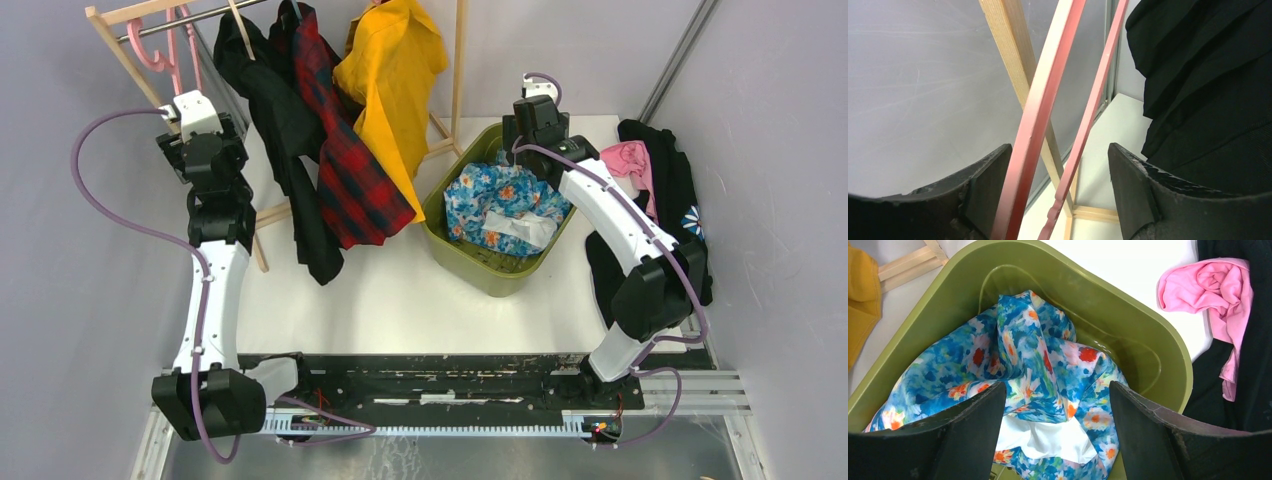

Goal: Remove the skirt from the hanger
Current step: Place the hanger at the clothesline, then pick up the hanger from the clothesline.

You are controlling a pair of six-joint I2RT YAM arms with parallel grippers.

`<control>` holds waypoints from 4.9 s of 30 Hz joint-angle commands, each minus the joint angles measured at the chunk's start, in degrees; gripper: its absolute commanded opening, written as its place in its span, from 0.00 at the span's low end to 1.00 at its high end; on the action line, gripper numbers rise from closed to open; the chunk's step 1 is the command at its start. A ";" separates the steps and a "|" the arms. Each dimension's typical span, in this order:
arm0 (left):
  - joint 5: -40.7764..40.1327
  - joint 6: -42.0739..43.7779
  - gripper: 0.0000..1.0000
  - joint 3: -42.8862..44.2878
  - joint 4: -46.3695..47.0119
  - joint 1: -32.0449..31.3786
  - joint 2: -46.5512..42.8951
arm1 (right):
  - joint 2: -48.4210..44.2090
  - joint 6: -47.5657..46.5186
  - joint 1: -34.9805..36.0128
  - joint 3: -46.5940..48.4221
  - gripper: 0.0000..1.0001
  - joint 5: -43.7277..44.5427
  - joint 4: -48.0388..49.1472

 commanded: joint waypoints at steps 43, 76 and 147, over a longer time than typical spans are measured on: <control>11.21 -12.92 0.70 32.92 -22.52 -12.78 6.19 | -2.98 -6.43 -0.25 -5.01 0.81 4.28 7.04; 5.16 -8.34 0.03 15.05 -6.98 -13.02 8.84 | -3.27 -7.10 -0.61 -5.92 0.82 1.97 7.60; 4.97 12.52 0.03 -6.68 71.49 -15.00 21.14 | 1.78 -5.94 -0.55 -9.89 0.80 -2.83 5.81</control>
